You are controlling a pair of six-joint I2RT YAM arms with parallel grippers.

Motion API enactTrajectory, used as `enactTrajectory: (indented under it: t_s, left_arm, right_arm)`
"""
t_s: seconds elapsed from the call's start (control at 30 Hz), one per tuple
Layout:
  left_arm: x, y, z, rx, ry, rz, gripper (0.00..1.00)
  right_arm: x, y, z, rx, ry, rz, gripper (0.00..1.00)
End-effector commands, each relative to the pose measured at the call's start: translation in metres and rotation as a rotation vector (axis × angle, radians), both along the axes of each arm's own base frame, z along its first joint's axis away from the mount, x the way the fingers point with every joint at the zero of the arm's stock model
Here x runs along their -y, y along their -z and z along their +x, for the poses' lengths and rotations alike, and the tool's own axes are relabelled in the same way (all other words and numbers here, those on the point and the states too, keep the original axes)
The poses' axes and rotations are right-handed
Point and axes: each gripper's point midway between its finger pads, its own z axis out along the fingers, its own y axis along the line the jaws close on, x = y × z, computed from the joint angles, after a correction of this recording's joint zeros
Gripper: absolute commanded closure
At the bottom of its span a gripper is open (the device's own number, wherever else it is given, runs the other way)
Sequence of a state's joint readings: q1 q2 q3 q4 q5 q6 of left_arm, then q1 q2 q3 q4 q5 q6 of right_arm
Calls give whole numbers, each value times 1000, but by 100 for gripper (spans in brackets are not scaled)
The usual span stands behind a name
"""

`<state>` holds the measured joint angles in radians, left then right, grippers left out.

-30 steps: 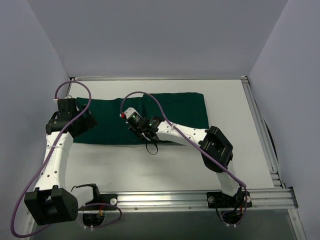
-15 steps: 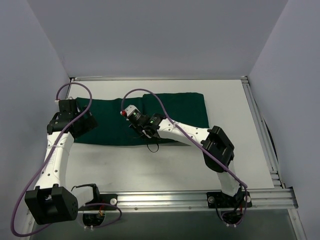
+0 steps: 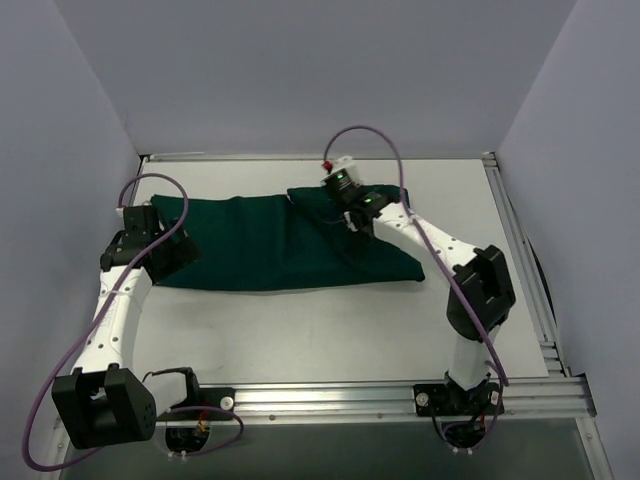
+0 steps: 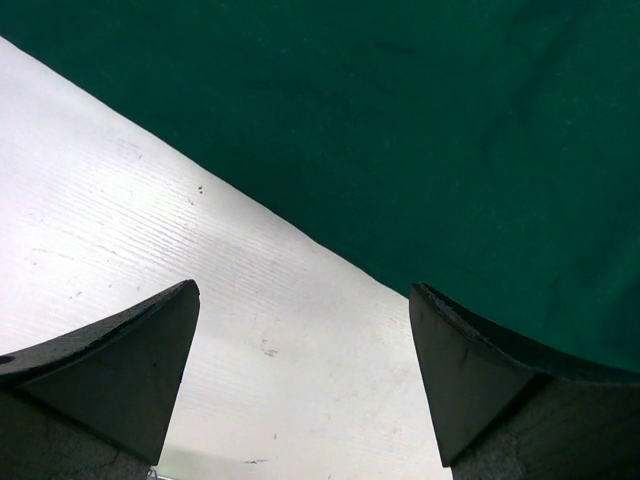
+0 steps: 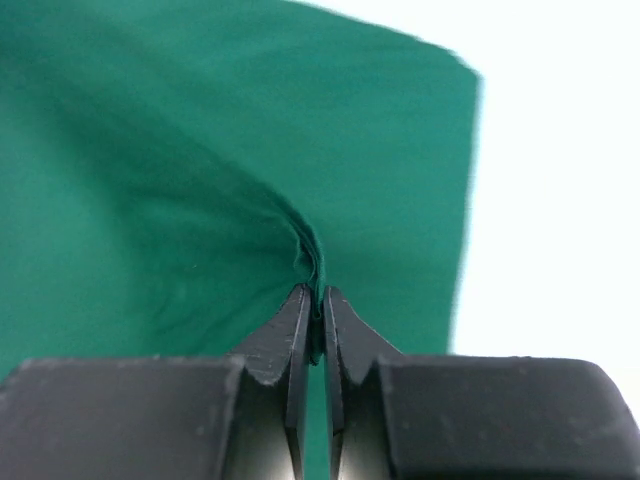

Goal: Open and lay out the surgical kit
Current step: Open the surgical kit at the center of the board.

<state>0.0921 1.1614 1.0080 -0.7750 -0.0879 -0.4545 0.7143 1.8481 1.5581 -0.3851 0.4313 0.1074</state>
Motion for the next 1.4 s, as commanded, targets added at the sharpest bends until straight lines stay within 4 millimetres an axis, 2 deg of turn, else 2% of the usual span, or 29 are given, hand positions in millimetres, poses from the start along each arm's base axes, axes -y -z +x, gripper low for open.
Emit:
enactTrajectory:
  t_s: [0.0,0.03,0.07,0.13,0.17,0.27,0.3,0.4,0.47,0.5,0.63,0.67,0.73,0.77,0.8,0.87,0.93,1.0,1.07,1.1,1.13,1.2,1.23,1.27,1.33,1.37]
  left_arm:
    - [9,-7,13,77,18,-33,5]
    - [11,-2,11,71,22,-40,5]
    - [13,1,11,69,24,-49,5]
    - [17,6,10,69,28,-60,5]
    - [19,7,10,71,31,-68,5]
    - [24,15,8,67,41,-77,5]
    - [24,16,9,70,43,-79,5]
    - [26,20,7,67,46,-84,5]
    - [28,22,7,64,49,-85,5]
    - [28,24,7,61,51,-85,5]
    - [29,27,6,52,53,-84,5]
    - [29,28,6,50,53,-84,5]
    - [29,28,6,47,53,-81,5]
    - [29,29,5,44,51,-81,5]
    - [29,29,5,43,50,-83,5]
    - [30,30,4,37,48,-86,5]
    - [32,30,4,29,43,-93,5]
    - [35,28,2,17,41,-96,5]
    - [32,25,1,11,5,-90,5]
    - [37,25,1,4,19,-80,6]
    - [40,25,0,0,23,-79,6]
    - [38,24,2,-3,15,-74,6]
    - [38,24,3,-7,10,-75,6]
    - [39,25,6,-13,8,-77,6]
    - [34,16,15,10,-9,-58,6]
    - [33,14,20,23,-16,-52,6]
  right_arm:
    - [135,-55,20,140,361,-111,100]
    - [160,-60,23,153,423,-116,100]
    - [206,-68,26,168,539,-122,100]
    - [255,-72,24,196,674,-143,100]
    - [295,-74,19,210,787,-145,100]
    - [350,-70,8,227,943,-202,100]
    - [378,-67,1,219,1001,-229,100]
    - [418,-55,-6,212,1091,-281,100]
    - [434,-41,-6,201,1126,-301,100]
    - [446,-38,-12,197,1165,-325,96]
    - [471,-4,-21,121,1217,-371,96]
    - [475,6,-23,93,1224,-384,96]
    - [480,12,-26,76,1237,-391,93]
    - [482,17,-28,66,1247,-386,87]
    - [483,15,-26,70,1255,-375,71]
    - [475,15,-23,58,1247,-333,61]
    - [466,4,-19,75,1236,-279,51]
    - [448,-2,-9,103,1209,-179,43]
    - [433,-21,-9,146,1199,-105,39]
    - [421,-26,-6,173,1193,-60,34]
    - [414,-40,-8,204,1189,-21,33]
    - [389,-44,4,217,1124,130,30]
    - [380,-49,4,230,1109,187,29]
    - [362,-46,9,207,1058,277,25]
    - [343,-53,15,235,1013,371,23]
    - [334,-43,12,212,1000,392,23]
